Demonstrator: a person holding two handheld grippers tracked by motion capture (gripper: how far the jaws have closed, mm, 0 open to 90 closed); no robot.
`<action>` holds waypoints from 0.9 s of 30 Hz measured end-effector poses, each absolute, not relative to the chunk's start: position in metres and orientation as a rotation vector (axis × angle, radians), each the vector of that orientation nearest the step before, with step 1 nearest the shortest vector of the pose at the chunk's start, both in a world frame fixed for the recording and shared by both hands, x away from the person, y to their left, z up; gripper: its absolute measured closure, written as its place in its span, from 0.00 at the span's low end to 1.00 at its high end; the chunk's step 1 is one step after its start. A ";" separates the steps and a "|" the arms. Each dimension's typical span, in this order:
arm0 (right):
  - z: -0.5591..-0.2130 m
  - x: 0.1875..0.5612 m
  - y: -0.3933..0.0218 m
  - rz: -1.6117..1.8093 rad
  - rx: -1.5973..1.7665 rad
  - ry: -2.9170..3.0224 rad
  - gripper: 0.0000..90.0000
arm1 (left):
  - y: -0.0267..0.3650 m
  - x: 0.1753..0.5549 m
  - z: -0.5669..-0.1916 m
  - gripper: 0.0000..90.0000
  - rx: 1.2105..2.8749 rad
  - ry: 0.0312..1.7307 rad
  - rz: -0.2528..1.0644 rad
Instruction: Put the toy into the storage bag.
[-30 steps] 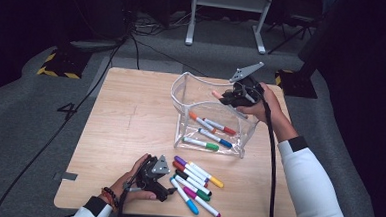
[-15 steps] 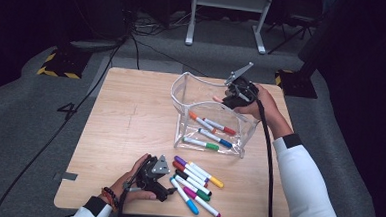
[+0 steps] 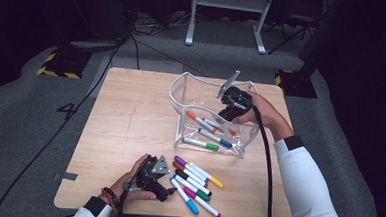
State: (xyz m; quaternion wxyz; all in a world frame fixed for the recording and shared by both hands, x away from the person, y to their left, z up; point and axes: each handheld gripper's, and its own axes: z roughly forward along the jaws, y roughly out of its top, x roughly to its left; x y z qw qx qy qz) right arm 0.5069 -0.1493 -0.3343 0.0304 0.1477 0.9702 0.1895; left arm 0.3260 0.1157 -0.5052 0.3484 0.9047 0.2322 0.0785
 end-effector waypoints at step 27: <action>-0.297 0.398 -0.225 1.226 0.539 2.392 0.43 | 0.116 0.326 -0.505 0.02 2.344 0.609 0.203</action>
